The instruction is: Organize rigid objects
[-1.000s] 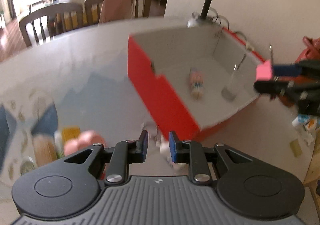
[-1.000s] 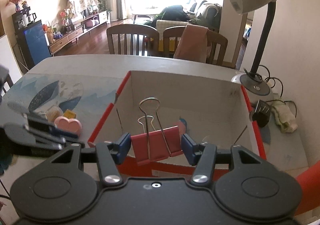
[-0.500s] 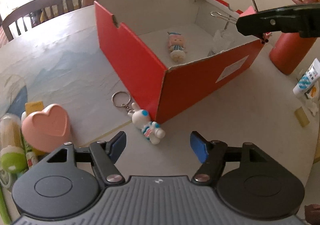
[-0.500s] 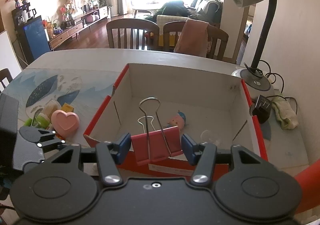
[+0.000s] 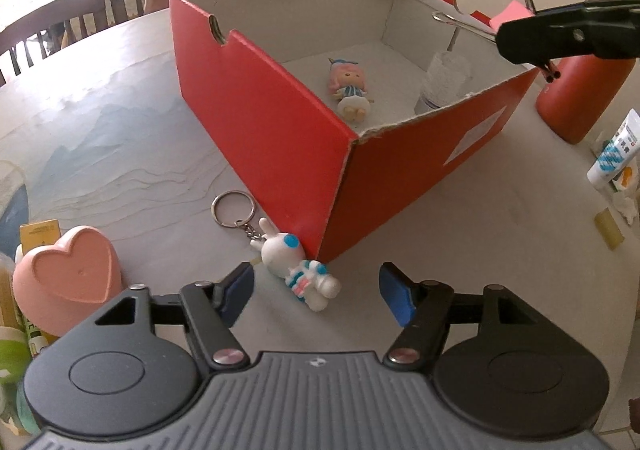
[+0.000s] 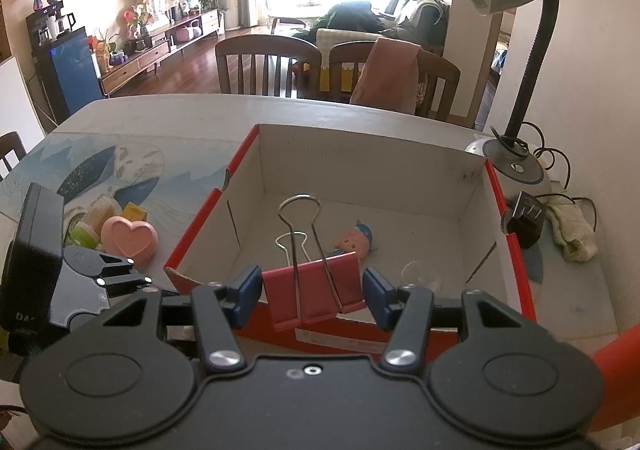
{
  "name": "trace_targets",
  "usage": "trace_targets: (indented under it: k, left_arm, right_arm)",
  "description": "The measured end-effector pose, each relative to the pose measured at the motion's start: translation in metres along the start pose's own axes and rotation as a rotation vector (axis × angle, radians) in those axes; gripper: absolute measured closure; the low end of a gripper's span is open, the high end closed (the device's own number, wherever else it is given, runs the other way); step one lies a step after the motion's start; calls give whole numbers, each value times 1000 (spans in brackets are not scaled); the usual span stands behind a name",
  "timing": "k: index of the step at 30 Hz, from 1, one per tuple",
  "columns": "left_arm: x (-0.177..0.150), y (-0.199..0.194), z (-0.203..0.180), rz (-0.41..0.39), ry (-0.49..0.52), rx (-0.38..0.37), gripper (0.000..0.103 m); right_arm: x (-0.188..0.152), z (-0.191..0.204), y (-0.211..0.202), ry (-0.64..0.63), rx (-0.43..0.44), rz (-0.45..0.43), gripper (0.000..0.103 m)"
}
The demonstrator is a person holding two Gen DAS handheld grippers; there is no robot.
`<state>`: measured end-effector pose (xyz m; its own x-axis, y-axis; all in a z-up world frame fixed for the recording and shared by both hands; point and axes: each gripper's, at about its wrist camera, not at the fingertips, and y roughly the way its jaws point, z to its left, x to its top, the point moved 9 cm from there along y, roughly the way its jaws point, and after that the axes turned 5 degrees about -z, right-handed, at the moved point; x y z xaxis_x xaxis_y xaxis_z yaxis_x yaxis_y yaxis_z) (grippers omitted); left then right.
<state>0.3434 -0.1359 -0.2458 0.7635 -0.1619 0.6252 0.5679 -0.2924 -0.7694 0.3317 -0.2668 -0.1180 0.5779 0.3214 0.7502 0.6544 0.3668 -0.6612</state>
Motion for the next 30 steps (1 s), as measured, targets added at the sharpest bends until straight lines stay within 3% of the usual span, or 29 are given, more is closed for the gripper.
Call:
trace_targets:
  k: [9,17,19,23,30]
  left_arm:
    - [0,-2,7,-12,37,21,65]
    - [-6,-14,4,-20,49,23,67]
    - [-6,-18,6,-24,35,18,68]
    - [-8,-27,14,-17,-4,29,83]
    - [-12,-35,26,-13,-92,19,84]
  right_arm:
    - [0,0,1,-2,2,0,48]
    - [-1,2,3,-4,3,1,48]
    - [-1,3,3,-3,5,1,48]
    - [-1,4,4,-3,7,-1,48]
    - [-1,8,6,-2,16,-1,48]
